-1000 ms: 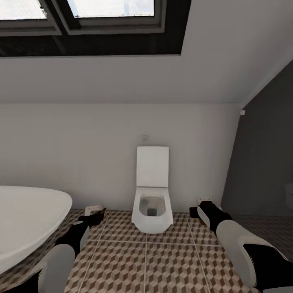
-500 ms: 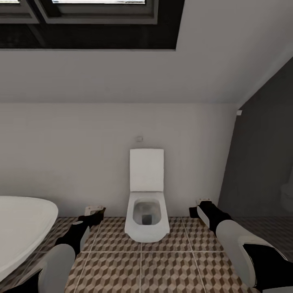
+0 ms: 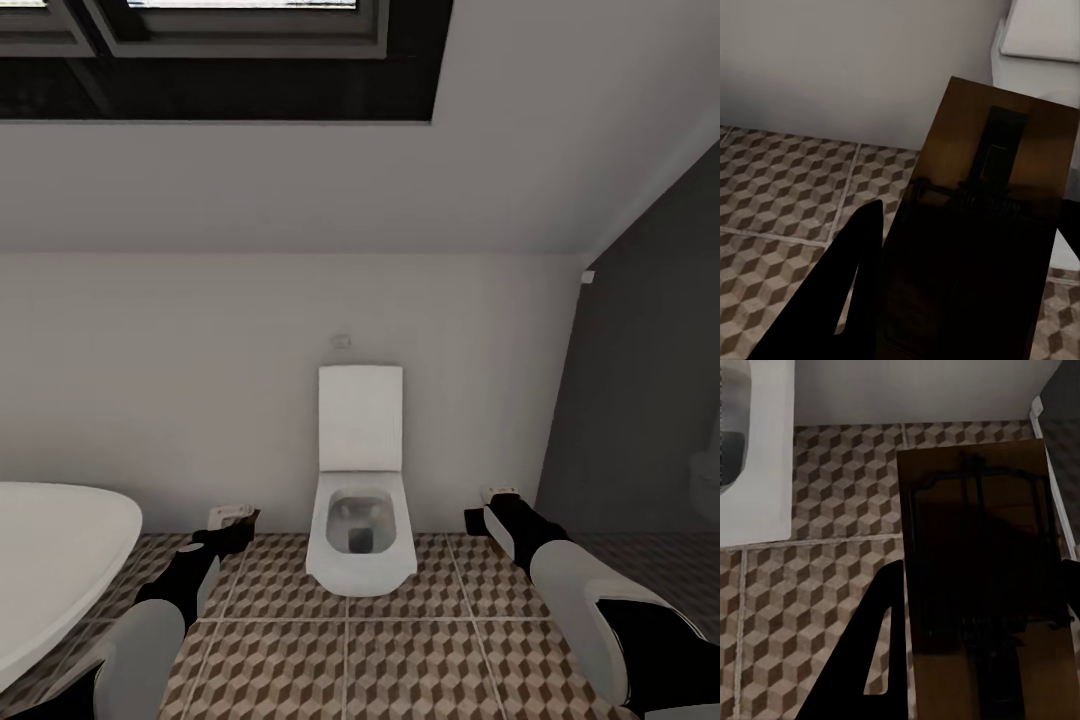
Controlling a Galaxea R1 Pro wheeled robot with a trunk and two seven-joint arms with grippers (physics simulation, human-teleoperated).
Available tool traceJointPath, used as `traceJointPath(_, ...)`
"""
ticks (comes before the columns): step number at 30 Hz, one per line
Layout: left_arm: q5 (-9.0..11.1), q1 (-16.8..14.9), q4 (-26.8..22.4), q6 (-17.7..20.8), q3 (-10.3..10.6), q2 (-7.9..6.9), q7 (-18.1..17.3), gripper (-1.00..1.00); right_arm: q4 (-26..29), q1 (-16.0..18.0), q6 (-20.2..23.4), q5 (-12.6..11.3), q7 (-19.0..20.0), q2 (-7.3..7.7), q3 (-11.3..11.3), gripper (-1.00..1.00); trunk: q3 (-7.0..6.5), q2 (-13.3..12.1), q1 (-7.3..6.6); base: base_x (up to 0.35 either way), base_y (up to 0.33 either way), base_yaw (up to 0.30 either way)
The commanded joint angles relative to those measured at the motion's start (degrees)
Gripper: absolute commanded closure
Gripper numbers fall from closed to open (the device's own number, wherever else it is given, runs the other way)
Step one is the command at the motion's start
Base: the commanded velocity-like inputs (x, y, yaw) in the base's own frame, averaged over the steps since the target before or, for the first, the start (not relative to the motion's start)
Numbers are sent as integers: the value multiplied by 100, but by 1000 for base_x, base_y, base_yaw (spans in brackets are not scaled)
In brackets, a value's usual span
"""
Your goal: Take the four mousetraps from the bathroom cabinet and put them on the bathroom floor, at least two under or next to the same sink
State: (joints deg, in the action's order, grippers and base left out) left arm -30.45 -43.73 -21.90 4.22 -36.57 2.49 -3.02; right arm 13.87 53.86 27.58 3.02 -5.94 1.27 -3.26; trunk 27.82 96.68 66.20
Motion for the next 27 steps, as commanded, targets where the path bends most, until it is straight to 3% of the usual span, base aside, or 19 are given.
traceJointPath(1,-44,-4,-16,27,-43,7,-23,100,10,2,28,23,6,-3,-38,100,7,4,0,0,0,0)
traceJointPath(11,-38,-4,-16,27,-43,6,-24,100,11,2,33,23,26,10,-35,100,7,4,0,0,0,121)
traceJointPath(27,-34,-4,-15,23,-43,7,-24,100,11,2,28,23,1,1,-35,100,7,4,0,32,-29,12)
